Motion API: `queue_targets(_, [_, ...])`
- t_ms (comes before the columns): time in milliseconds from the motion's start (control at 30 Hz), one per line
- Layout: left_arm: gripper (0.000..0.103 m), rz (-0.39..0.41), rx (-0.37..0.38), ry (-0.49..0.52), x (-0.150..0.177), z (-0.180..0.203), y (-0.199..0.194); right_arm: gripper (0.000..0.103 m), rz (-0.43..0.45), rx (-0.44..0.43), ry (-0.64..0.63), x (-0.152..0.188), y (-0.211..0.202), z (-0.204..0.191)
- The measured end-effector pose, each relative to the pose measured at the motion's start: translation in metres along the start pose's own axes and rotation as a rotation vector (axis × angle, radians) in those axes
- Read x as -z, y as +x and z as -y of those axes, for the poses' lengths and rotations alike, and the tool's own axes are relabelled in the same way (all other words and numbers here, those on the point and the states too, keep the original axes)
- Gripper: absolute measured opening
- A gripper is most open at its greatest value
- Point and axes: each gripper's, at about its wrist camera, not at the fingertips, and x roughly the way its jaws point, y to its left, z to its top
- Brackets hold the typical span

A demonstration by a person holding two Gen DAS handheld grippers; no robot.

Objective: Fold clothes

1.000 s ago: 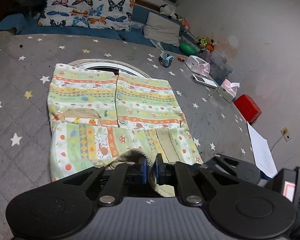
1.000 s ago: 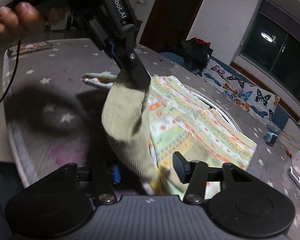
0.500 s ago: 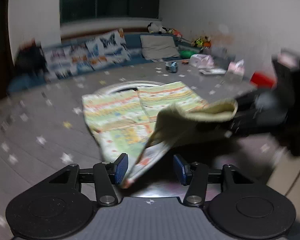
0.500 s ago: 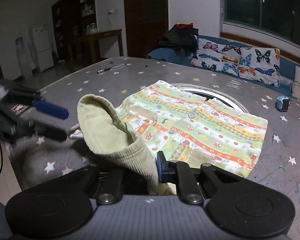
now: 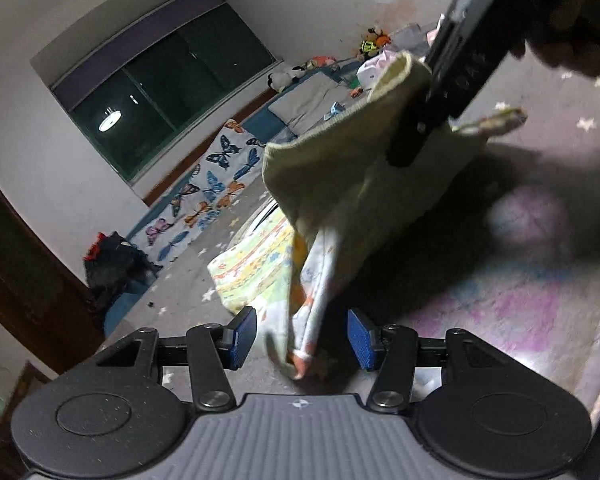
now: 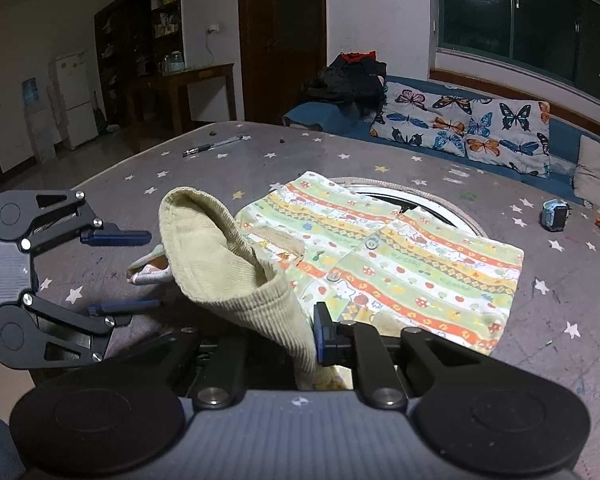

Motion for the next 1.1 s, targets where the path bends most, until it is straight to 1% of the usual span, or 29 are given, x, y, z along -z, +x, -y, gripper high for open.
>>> queue_targets(33, [0.051, -0.003, -0.014, 0.013, 0.001, 0.001, 0.003, 0.012, 0.000, -0.001, -0.003, 0.000, 0.000, 0.000])
queue_targets(67, [0.043, -0.005, -0.023, 0.021, 0.002, 0.002, 0.006, 0.011, 0.000, 0.000, -0.004, 0.000, 0.000, -0.001])
queue_targets(100, [0.039, -0.008, -0.027, 0.027, 0.003, 0.002, 0.008, 0.011, 0.001, 0.002, -0.006, 0.000, 0.000, -0.001])
queue_targets(167, [0.014, -0.008, -0.029, 0.031, 0.004, 0.002, 0.010, 0.010, 0.005, 0.006, -0.012, 0.002, 0.000, -0.003])
queue_targets(233, [0.009, 0.006, -0.031, 0.029, 0.006, 0.000, 0.006, 0.007, 0.014, 0.006, -0.020, 0.004, -0.002, -0.004])
queue_targets(333, [0.007, 0.035, -0.035, 0.027, 0.005, -0.005, -0.006, 0.006, 0.031, 0.006, -0.044, 0.007, -0.009, -0.009])
queue_targets(433, [0.007, 0.054, -0.007, 0.028, 0.004, -0.009, -0.025, 0.005, 0.045, -0.005, -0.065, 0.009, -0.021, -0.013])
queue_targets(500, [0.007, 0.059, 0.037, 0.030, 0.003, -0.012, -0.044, 0.005, 0.037, -0.028, -0.078, 0.011, -0.036, -0.018])
queue_targets(667, [0.007, 0.055, 0.189, 0.016, 0.004, -0.022, -0.098, 0.005, -0.003, -0.105, -0.116, 0.017, -0.080, -0.036])
queue_targets(767, [0.007, 0.037, 0.242, -0.021, 0.000, -0.032, -0.110, 0.005, -0.029, -0.142, -0.158, 0.015, -0.101, -0.050])
queue_targets(867, [0.007, 0.013, 0.274, -0.068, -0.007, -0.044, -0.101, 0.005, -0.048, -0.145, -0.184, 0.006, -0.101, -0.053])
queue_targets(967, [0.007, -0.004, 0.297, -0.119, -0.012, -0.059, -0.083, 0.005, -0.055, -0.140, -0.196, -0.010, -0.090, -0.045])
queue_targets(1100, [0.007, -0.050, 0.310, -0.166, -0.021, -0.083, -0.041, 0.005, -0.076, -0.141, -0.197, -0.039, -0.062, -0.024])
